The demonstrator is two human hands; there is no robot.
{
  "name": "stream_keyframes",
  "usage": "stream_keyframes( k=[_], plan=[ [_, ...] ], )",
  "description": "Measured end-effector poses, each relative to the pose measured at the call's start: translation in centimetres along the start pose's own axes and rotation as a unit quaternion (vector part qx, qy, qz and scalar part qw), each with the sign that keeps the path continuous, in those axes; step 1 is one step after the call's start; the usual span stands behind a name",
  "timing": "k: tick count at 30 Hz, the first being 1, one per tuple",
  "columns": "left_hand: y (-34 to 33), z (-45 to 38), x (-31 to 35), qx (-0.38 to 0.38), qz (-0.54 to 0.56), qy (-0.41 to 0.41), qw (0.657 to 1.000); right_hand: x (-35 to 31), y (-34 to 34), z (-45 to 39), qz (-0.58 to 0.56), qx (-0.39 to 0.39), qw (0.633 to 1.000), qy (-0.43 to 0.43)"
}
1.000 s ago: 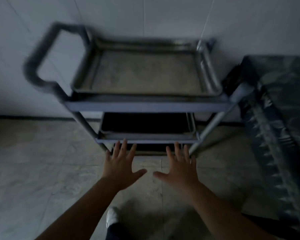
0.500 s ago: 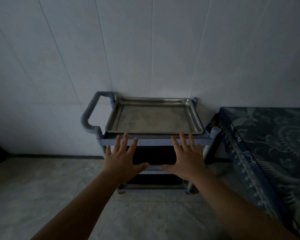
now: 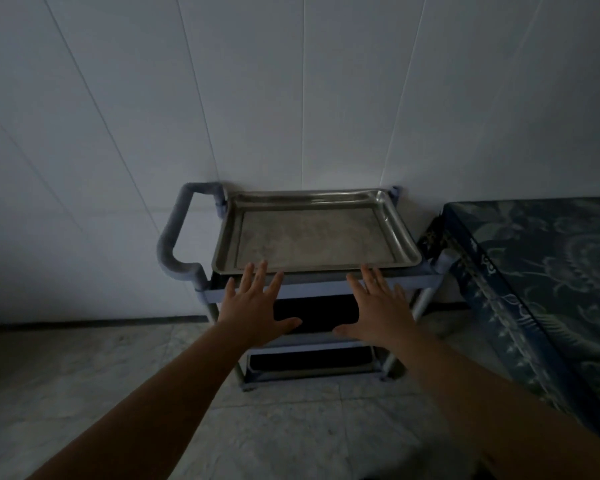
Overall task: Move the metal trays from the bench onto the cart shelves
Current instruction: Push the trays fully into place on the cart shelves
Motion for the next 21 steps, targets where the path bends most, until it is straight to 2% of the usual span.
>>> stream_keyframes(
  k=[7,12,16,21],
  plan=[
    [-4.1,-9.9,0.8,-0.074,0.004,-0.006,0.997,5.0,-3.0,-10.1,0.019,-0.041,0.999,0.010],
    [-7.9,-15.6,0.7,-0.122,-0.017,0.001,0.992,6.3,-5.9,-15.9,0.057,-0.055,0.993,0.089],
    [-9.3,-17.7,0.1,-0.095,0.003,0.022,0.995,6.7,-6.5,-18.0,0.058,0.007,0.991,0.122],
    [-9.8,-18.3,-0.1,-0.067,-0.004,0.039,0.997,6.9,-6.8,-18.5,0.055,0.026,0.990,0.126]
  ],
)
Point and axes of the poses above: each hand's wrist, its own z-axis away from the middle knuckle, its own y-axis out of the back of the hand, x = y × z, the point moved 9 cm from there along -z, towards the middle knuckle, and after that the axes turned 2 degrees about y, right-handed, at the moved point
